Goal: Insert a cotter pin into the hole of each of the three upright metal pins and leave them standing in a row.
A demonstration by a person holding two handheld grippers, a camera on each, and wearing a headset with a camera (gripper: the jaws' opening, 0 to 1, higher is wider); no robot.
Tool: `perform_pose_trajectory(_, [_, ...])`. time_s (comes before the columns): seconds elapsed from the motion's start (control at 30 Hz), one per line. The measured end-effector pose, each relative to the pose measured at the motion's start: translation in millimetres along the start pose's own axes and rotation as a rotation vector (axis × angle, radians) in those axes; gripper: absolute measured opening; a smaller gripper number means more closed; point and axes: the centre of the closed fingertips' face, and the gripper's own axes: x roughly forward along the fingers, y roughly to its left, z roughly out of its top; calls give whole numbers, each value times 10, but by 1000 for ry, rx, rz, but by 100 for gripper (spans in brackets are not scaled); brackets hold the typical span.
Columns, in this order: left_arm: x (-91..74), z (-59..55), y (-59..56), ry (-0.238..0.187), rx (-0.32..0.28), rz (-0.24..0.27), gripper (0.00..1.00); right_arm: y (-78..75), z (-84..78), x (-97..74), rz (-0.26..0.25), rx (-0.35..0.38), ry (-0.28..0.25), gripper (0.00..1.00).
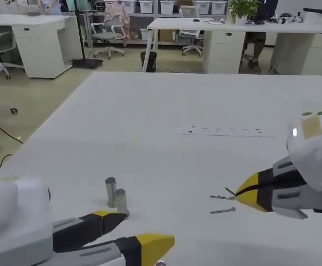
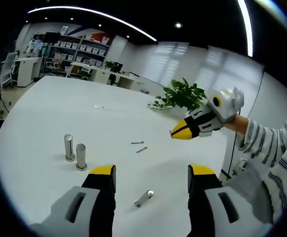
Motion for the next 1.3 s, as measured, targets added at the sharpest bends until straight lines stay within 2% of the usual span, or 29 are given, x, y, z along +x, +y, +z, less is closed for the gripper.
perform_pose_trajectory(0.23, [122, 58, -97, 14, -44, -47, 46, 133, 59, -35, -33, -80, -17, 2])
perform_pose_trajectory(0.33, [176, 39, -153, 34, -38, -65, 44, 174, 91, -56, -48, -82, -40, 2])
perform_pose_trajectory(0.5, [253, 3, -226, 60, -55, -87, 40, 237, 119, -64, -84, -126, -46, 2])
perform_pose_trajectory(0.6, [291, -10, -254, 71, -61, -100, 36, 288, 133, -43, -80, -134, -50, 2])
perform_pose_trajectory(0.7, [347, -21, -277, 85, -67, -117, 32, 356, 187, -5, -68, -95, -91, 2])
perform_pose_trajectory(0.9, [429, -3, -322, 98, -77, -136, 26, 503, 240, 55, -59, -120, -106, 2])
perform_pose_trajectory(0.93, [442, -7, -336, 104, -79, -140, 25, 518, 261, 62, -68, -144, -112, 2])
perform_pose_trajectory(0.97, [455, -21, -347, 113, -81, -143, 24, 538, 260, 67, -67, -168, -103, 2])
perform_pose_trajectory(1.07, [482, -73, -362, 143, -84, -148, 20, 601, 284, 85, -62, -182, -108, 2])
perform_pose_trajectory(1.3, [508, -101, -421, 157, -105, -166, 13, 674, 281, 104, -51, -200, -102, 2])
